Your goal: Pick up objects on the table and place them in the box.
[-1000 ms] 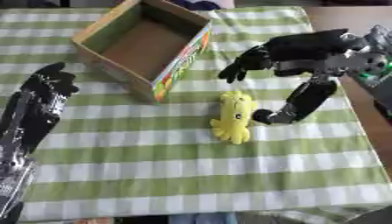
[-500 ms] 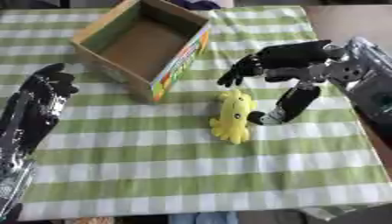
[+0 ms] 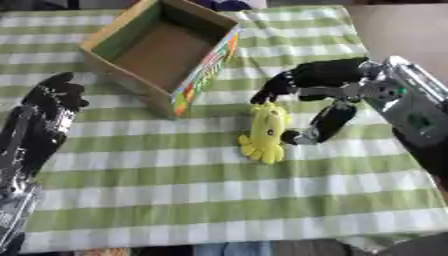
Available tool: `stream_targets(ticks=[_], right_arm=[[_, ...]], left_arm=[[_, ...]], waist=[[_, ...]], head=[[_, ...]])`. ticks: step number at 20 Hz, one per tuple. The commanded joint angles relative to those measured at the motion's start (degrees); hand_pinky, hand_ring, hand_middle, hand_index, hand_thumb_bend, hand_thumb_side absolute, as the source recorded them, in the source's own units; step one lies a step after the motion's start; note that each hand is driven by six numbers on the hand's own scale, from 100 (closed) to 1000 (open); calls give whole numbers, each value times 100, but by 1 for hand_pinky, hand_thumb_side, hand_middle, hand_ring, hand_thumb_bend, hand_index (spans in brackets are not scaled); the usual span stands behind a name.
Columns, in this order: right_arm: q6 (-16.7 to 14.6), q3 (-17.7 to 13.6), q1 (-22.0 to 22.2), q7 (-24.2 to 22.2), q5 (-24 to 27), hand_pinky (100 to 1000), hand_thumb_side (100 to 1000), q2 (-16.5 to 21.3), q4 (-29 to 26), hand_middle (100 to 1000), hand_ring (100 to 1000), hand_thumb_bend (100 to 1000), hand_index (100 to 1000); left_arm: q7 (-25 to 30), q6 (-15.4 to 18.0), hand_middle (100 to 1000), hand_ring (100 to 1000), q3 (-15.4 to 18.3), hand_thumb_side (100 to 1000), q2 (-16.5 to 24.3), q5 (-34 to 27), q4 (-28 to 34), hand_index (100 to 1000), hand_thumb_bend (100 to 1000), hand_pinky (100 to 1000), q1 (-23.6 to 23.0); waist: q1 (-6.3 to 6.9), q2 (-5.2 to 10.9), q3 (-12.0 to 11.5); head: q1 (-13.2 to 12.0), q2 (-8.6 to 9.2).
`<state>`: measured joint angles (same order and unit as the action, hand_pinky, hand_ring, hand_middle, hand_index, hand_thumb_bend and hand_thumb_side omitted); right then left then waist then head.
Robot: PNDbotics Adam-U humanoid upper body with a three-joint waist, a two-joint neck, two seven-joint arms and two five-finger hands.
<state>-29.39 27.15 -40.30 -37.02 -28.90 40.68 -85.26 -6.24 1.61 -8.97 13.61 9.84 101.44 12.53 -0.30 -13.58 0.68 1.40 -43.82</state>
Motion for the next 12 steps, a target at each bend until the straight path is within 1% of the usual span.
stream_targets(ticks=[1, 8, 11, 12], right_arm=[[-258, -67, -70, -16, -269, 858, 271, 5, 178, 807, 788, 243, 938], [-472, -96, -60, 260, -718, 860, 261, -153, 495, 806, 789, 234, 897], [-528, -118, -63, 402, -841, 856, 244, -198, 566, 800, 783, 221, 849], [-533, -133, -64, 476, -865, 851, 225, -211, 588, 792, 775, 210, 815]], left_arm=[[16, 7, 675, 642, -2, 675, 22, -20, 70, 868, 340, 827, 70], [21, 0, 676, 643, -5, 676, 13, -23, 79, 869, 337, 828, 79], [25, -2, 676, 643, -8, 677, 10, -23, 74, 869, 336, 828, 77], [25, -2, 676, 644, -8, 677, 9, -23, 73, 869, 335, 828, 78]], waist=[[14, 81, -5], [35, 83, -14], [35, 84, -17], [35, 84, -18]], head=[[16, -29], [31, -29], [43, -29], [49, -29]])
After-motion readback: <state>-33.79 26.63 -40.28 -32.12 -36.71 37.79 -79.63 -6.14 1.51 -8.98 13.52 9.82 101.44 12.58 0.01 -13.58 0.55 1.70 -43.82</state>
